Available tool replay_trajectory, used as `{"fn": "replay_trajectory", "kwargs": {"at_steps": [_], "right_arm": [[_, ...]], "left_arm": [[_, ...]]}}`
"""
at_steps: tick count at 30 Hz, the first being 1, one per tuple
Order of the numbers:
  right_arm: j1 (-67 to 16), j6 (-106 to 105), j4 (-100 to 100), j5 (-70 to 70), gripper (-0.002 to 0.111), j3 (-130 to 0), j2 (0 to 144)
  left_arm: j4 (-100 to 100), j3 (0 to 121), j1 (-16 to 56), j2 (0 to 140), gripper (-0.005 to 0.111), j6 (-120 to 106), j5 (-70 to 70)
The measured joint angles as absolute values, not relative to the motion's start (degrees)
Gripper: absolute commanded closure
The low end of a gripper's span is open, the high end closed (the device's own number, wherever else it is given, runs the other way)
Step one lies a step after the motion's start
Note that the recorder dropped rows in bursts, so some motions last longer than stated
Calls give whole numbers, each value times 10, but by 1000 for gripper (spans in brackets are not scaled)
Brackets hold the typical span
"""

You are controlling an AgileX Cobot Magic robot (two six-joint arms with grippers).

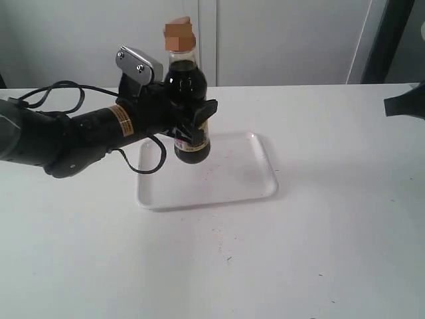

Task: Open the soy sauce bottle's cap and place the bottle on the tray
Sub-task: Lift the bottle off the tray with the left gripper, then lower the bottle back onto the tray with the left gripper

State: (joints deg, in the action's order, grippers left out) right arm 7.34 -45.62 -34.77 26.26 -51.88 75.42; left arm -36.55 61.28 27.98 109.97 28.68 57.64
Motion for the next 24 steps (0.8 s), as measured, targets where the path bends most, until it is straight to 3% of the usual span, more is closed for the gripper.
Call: {"fn": "replay_trajectory", "kwargs": {"at_steps": [24], "right_arm": [[73,-456,-358,261,108,-519,754]], "left_arm": [[-363,718,280,1209,107,293,563]]}}
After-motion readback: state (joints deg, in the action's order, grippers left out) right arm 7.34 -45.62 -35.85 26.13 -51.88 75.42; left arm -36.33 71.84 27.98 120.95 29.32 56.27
